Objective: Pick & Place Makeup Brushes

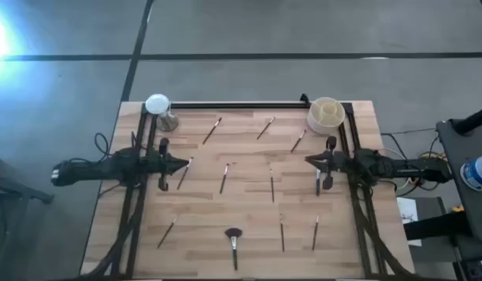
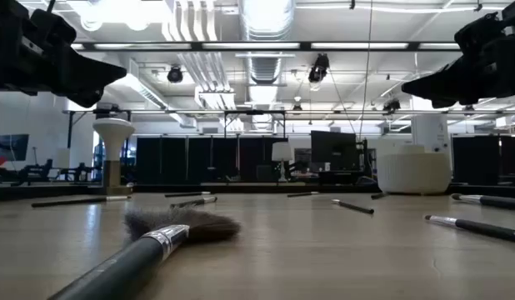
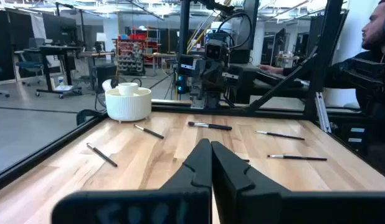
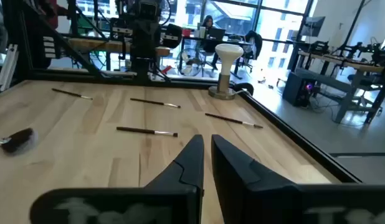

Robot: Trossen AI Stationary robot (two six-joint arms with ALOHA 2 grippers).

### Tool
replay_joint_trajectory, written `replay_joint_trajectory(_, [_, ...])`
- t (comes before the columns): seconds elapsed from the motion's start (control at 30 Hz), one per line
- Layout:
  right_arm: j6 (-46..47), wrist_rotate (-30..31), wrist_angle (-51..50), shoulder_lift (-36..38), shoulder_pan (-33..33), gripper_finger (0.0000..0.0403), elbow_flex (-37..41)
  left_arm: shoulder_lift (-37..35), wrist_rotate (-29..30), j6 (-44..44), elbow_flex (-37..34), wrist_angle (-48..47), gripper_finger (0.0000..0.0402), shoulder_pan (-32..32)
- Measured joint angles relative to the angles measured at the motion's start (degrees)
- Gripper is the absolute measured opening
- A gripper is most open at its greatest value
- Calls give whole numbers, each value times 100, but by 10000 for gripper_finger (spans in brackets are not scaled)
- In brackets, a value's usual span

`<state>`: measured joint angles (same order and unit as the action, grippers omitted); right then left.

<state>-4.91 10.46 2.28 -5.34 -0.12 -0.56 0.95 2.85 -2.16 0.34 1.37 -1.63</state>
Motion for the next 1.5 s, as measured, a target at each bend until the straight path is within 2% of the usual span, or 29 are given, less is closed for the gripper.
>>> replay_joint_trajectory(1.4, [0,2,2,0,0,27,2,0,-1,-1,0,0,0,1])
replay_joint_trajectory(1.5, [283,0,2,0,0,27,2,0,7,0,0,0,0,2])
